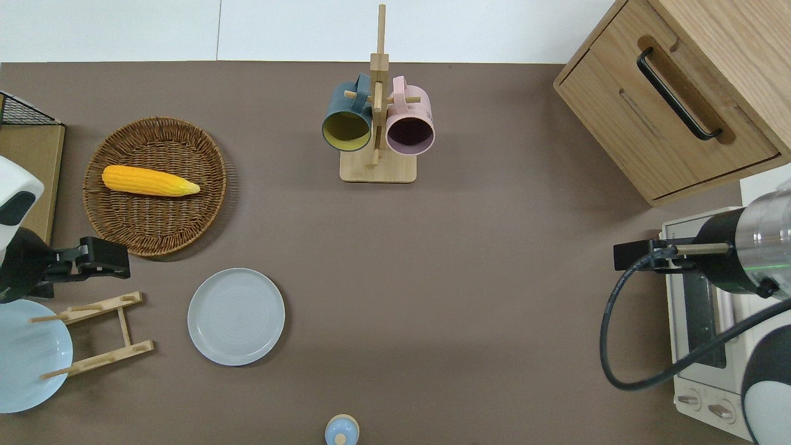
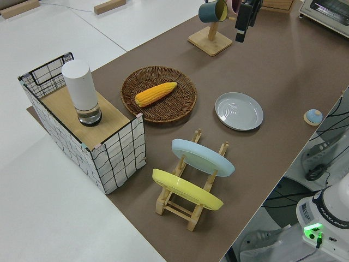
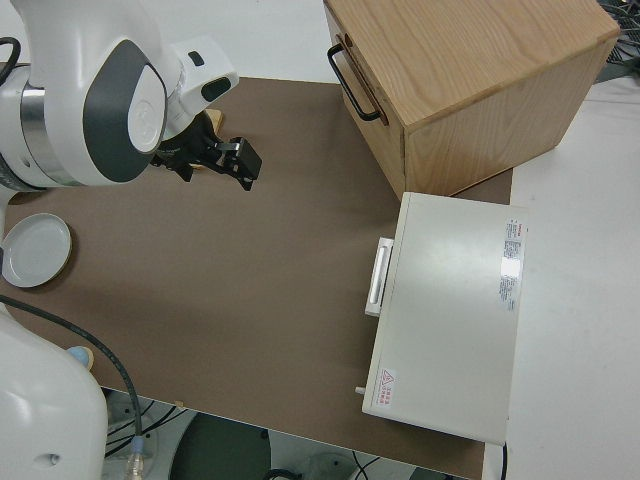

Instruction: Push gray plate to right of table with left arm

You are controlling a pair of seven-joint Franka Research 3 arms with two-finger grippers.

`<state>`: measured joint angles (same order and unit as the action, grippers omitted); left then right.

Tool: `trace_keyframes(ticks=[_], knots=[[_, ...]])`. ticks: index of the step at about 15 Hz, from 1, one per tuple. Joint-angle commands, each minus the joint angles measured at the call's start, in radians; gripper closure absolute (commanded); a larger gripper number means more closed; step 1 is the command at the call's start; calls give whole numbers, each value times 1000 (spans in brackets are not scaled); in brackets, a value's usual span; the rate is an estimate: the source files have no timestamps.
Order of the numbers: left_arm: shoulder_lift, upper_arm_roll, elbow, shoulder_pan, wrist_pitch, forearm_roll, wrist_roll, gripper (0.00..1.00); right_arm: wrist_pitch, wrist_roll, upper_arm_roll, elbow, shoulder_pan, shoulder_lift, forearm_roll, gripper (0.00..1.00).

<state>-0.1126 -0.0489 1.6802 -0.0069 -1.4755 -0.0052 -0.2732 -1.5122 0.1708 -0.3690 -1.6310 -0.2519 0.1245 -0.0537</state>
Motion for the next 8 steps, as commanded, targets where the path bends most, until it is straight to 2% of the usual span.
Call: trace_keyframes(ticks=[1, 8], knots=[[13, -14, -27, -8, -35, 8, 11, 9, 0, 10, -14, -27, -24, 27, -21, 7], [13, -9, -24, -5, -42, 4, 9, 9, 0, 10, -14, -27, -24, 27, -21, 5]])
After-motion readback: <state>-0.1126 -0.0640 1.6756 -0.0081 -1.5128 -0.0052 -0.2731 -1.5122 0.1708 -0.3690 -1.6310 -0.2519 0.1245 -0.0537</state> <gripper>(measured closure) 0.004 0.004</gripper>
